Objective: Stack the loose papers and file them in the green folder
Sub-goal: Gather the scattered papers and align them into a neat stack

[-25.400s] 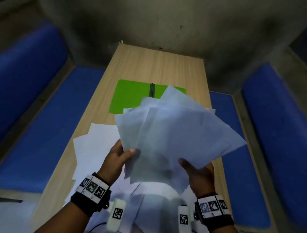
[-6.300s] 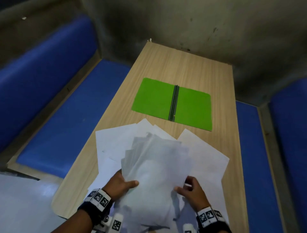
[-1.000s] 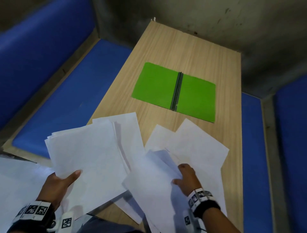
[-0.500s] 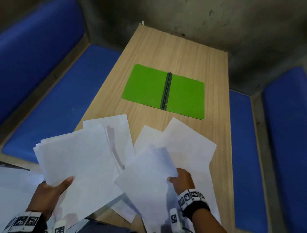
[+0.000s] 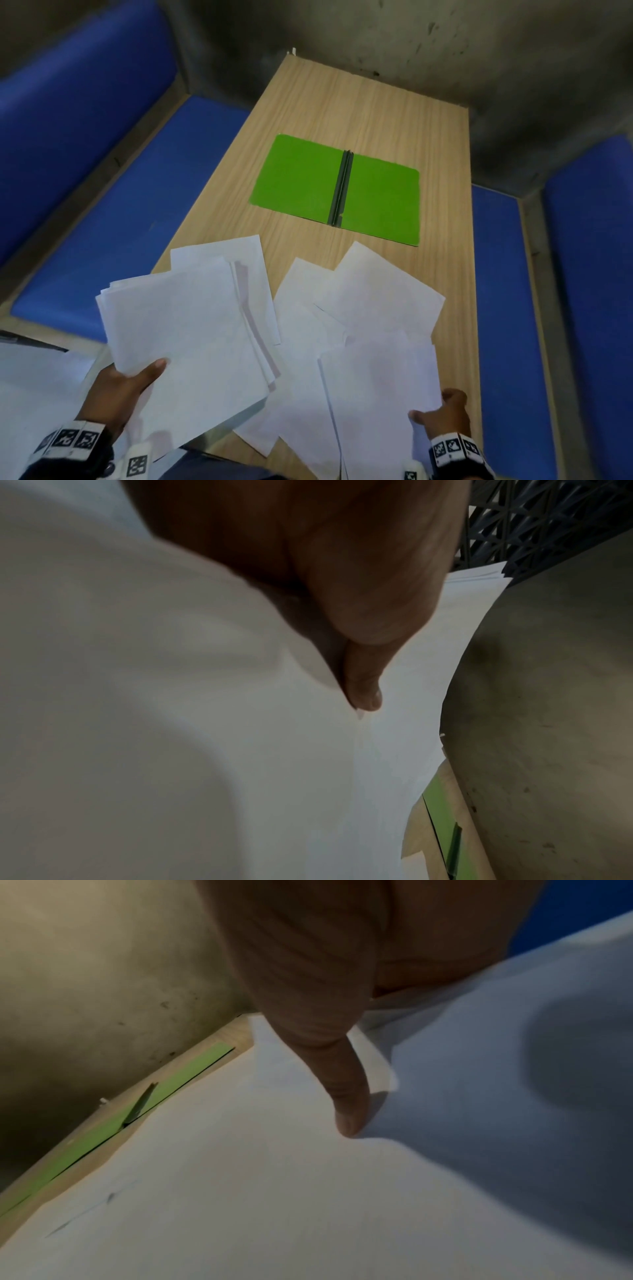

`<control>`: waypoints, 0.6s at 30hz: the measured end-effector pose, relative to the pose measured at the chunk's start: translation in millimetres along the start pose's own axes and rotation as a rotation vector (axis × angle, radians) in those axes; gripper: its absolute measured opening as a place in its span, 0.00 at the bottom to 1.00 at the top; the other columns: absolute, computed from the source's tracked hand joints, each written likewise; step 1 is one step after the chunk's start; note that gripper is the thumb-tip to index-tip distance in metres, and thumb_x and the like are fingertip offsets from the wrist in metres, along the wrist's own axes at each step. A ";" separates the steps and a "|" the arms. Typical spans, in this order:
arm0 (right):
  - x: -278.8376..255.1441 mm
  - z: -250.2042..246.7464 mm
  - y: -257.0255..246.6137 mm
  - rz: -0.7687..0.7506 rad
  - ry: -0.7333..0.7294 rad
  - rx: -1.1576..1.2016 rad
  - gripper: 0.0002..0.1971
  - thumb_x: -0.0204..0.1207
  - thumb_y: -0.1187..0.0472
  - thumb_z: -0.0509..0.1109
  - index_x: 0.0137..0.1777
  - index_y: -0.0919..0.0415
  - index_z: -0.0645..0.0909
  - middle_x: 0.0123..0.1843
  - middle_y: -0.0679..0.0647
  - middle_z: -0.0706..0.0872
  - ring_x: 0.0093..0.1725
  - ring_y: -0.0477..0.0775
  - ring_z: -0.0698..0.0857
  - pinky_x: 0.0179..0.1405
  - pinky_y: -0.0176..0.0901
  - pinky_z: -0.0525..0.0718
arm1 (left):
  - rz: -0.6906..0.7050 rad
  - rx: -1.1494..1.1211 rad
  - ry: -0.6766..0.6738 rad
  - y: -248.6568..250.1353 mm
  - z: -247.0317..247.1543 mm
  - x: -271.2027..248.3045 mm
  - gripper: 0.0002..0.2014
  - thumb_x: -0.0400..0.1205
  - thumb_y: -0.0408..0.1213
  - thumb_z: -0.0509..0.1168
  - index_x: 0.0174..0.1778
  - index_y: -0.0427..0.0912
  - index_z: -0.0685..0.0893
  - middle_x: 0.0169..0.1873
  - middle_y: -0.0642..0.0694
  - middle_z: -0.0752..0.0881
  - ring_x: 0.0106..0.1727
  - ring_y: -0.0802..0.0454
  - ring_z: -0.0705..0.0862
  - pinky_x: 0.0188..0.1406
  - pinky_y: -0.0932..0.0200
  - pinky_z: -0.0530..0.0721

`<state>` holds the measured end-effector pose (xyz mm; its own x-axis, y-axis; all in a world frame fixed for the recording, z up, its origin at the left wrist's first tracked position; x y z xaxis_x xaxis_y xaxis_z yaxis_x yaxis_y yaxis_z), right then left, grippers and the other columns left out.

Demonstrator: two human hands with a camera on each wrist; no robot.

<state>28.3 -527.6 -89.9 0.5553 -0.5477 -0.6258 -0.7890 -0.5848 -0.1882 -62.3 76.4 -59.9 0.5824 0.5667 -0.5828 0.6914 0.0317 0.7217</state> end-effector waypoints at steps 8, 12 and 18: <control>-3.2 -4.6 -9.0 -0.013 0.031 -0.139 0.41 0.55 0.55 0.86 0.68 0.65 0.74 0.65 0.66 0.76 0.53 0.65 0.82 0.50 0.49 0.85 | 0.025 0.039 -0.036 12.8 19.8 -2.7 0.09 0.75 0.41 0.78 0.45 0.43 0.86 0.41 0.39 0.91 0.45 0.37 0.88 0.53 0.43 0.83; -1.0 -6.2 -2.3 -0.042 0.025 0.033 0.41 0.57 0.69 0.85 0.69 0.66 0.66 0.63 0.68 0.80 0.49 0.63 0.82 0.51 0.48 0.82 | 0.020 0.070 -0.055 12.5 24.8 -2.0 0.11 0.75 0.42 0.78 0.47 0.43 0.87 0.41 0.40 0.91 0.45 0.36 0.88 0.55 0.40 0.83; -16.5 -33.3 -13.3 -0.216 -0.068 0.096 0.31 0.61 0.64 0.83 0.66 0.70 0.81 0.64 0.65 0.85 0.64 0.65 0.83 0.63 0.52 0.79 | 0.007 0.106 -0.048 5.9 22.7 5.6 0.12 0.74 0.43 0.79 0.46 0.41 0.88 0.40 0.41 0.92 0.45 0.36 0.89 0.55 0.39 0.85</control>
<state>38.4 -530.7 -51.8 0.6973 -0.3726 -0.6124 -0.6772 -0.6224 -0.3924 -45.2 61.0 -67.4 0.6052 0.5263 -0.5973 0.7274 -0.0607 0.6835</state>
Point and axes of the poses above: each hand's wrist, its own x-axis towards the middle knuckle, its own z-axis out of the palm, y = z × x, the point moved 7 cm from there along x, towards the middle knuckle
